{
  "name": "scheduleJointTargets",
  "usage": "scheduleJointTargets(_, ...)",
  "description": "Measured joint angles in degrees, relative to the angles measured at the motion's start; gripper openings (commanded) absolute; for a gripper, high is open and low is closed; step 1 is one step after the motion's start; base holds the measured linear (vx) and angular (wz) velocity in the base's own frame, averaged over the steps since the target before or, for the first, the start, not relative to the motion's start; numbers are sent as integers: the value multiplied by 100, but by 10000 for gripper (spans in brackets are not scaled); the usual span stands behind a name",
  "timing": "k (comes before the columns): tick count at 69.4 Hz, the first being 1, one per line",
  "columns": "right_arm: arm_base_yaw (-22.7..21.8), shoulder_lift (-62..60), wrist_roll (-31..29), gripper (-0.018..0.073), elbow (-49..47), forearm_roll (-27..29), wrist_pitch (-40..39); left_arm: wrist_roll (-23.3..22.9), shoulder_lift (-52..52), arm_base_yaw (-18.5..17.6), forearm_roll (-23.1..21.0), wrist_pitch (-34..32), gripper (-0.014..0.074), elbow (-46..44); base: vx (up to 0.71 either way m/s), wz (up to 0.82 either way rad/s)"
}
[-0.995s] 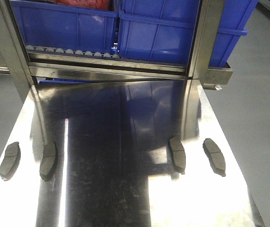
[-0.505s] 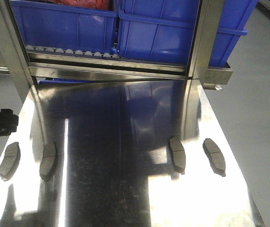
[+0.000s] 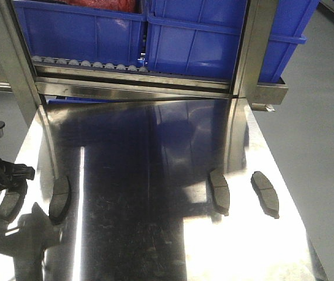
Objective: Move and align brake pads A on conveyor
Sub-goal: 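Lower the left gripper onto the outermost brake pad nearest the left arm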
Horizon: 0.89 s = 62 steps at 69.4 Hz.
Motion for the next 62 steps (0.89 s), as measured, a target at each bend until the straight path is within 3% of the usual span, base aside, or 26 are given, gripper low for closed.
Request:
scheduleJointTargets(43, 0, 0, 0, -1, 0, 0, 0, 16, 295, 17, 0, -49, 570, -5, 0, 0)
scheduleJointTargets(62, 0, 0, 0, -1, 0, 0, 0, 16, 295, 17, 0, -106, 530, -5, 0, 0)
